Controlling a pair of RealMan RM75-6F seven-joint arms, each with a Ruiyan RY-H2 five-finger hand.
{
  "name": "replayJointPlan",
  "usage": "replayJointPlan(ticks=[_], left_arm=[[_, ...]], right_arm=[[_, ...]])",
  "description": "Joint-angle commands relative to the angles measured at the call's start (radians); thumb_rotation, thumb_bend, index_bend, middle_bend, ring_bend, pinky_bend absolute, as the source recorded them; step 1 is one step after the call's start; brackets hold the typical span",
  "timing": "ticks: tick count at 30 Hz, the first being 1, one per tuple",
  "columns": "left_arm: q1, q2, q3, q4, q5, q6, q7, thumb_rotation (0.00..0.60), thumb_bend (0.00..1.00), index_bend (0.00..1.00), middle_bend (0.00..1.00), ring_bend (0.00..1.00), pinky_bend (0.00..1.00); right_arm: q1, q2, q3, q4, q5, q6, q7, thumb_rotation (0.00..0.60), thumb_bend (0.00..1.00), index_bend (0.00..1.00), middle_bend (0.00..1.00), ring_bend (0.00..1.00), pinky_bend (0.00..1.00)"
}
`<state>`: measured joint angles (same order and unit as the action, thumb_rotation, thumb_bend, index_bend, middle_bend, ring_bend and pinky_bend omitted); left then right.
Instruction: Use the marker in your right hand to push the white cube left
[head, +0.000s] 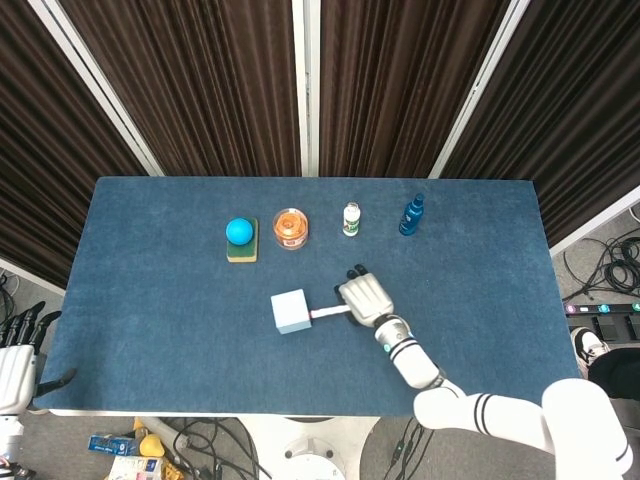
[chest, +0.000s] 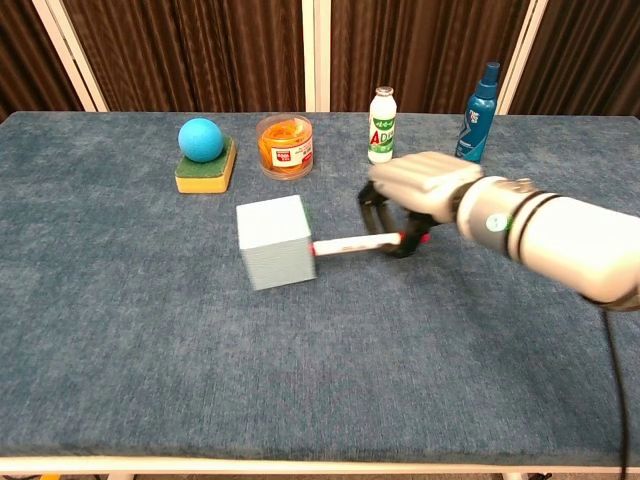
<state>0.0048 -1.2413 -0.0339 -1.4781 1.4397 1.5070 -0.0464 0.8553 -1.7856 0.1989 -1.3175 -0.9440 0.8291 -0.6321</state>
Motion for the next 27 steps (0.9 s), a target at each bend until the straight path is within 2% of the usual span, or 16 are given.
replayJointPlan(ticks=[1,6,11,14,21,25,27], left_arm=[[0.001,0.000,0.000,0.001,0.002,0.002,-0.002,0.600,0.19,0.22,0.16,0.10,0.10],[0.003,0.005,0.000,0.000,0.000,0.003,0.000,0.600,0.19,0.22,0.16,0.10,0.10],[0.003,0.007,-0.001,-0.005,0.000,0.003,0.004,0.600,0.19,0.22,0.16,0.10,0.10],[0.003,0.007,-0.002,-0.005,0.000,0.004,0.003,0.600,0.19,0.22,0.16,0.10,0.10],[-0.008,0.003,-0.004,-0.007,0.012,-0.002,0.007,0.600,0.19,0.22,0.16,0.10,0.10],[-0.014,0.002,-0.004,-0.013,0.017,-0.005,0.012,0.600,0.19,0.22,0.16,0.10,0.10],[-0.017,0.002,-0.005,-0.017,0.019,-0.007,0.017,0.600,0.19,0.22,0.16,0.10,0.10]], right_arm=[[0.036,-0.043,0.015,0.012,0.037,0.003,-0.040,0.600,0.43,0.69,0.61,0.21,0.15],[0.088,-0.109,0.042,0.041,0.099,0.013,-0.087,0.600,0.43,0.69,0.62,0.21,0.15],[0.120,-0.132,0.054,0.043,0.125,0.020,-0.104,0.600,0.43,0.69,0.62,0.21,0.15],[0.111,-0.101,0.041,0.014,0.126,0.038,-0.108,0.600,0.43,0.69,0.61,0.21,0.15],[0.033,0.065,-0.032,-0.109,0.120,0.111,-0.121,0.600,0.40,0.67,0.57,0.21,0.15],[-0.001,0.131,-0.071,-0.135,0.139,0.133,-0.134,0.600,0.39,0.62,0.53,0.18,0.13],[-0.008,0.149,-0.090,-0.136,0.165,0.127,-0.149,0.600,0.38,0.53,0.46,0.14,0.12]])
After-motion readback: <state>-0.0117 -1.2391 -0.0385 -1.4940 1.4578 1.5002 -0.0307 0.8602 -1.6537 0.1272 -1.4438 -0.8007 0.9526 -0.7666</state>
